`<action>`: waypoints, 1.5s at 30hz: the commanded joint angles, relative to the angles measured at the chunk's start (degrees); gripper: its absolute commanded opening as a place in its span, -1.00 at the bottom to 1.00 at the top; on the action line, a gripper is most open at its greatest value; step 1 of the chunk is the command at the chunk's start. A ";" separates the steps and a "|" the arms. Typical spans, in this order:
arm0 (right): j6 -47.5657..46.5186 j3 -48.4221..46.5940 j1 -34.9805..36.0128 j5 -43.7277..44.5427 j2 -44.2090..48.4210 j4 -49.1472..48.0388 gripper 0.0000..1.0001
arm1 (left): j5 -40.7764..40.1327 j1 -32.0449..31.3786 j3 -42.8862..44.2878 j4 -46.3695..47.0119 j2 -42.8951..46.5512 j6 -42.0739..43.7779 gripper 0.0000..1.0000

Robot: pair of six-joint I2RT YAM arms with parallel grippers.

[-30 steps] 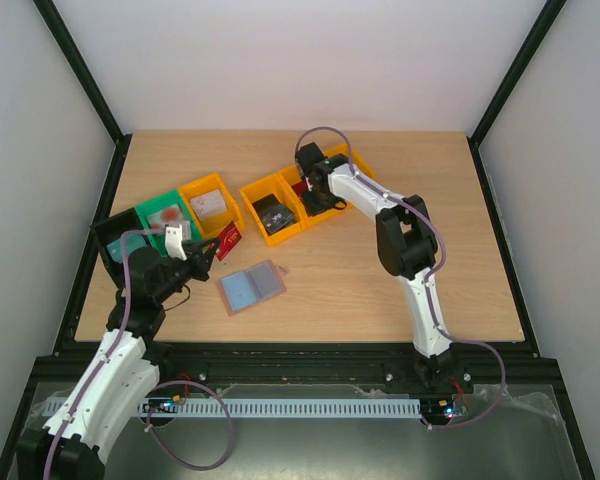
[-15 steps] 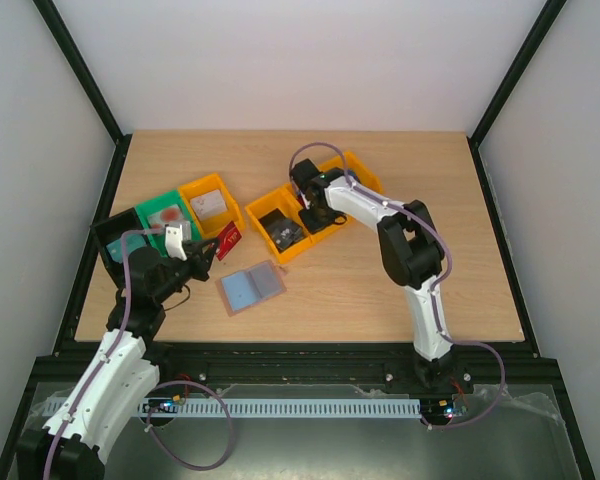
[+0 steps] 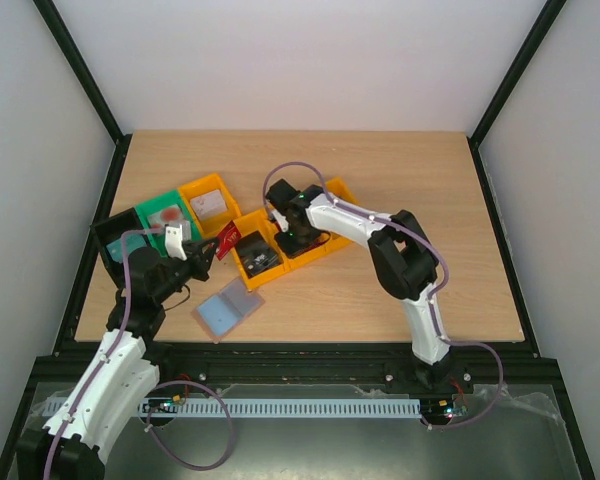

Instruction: Take the credit cards out of the card holder

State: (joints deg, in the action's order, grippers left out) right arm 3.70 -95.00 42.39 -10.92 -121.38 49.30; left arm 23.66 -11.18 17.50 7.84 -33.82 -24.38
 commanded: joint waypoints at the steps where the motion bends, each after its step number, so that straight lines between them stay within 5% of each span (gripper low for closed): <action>1: 4.49 -5.44 0.62 -3.80 -3.93 -6.51 -0.97 | -0.30 0.74 -0.29 0.61 0.73 0.81 -0.95; 5: 8.01 -10.11 0.65 -3.37 -6.09 -11.96 -0.96 | -0.60 1.30 -0.23 0.47 1.00 1.01 -0.95; 13: 3.44 -7.94 0.59 9.74 1.13 -1.97 -0.92 | -0.64 1.51 -1.03 0.91 1.68 0.99 -0.95; 21: 1.53 -5.14 0.59 9.57 3.18 8.58 -0.97 | -0.51 1.69 -0.81 0.47 1.83 1.15 -0.95; 33: -2.66 -3.62 0.59 2.84 -2.17 11.55 -0.97 | -1.00 1.95 -1.00 -0.71 2.19 1.79 -0.95; 45: -2.75 -6.75 0.85 5.29 -10.33 9.76 -0.97 | -1.47 2.37 -1.19 -0.27 2.24 2.28 -0.95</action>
State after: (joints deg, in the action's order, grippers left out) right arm 1.26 -102.26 42.98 -7.18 -128.64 56.55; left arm 22.81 -9.43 16.80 7.75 -32.21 -22.96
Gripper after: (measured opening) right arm 0.018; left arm 0.027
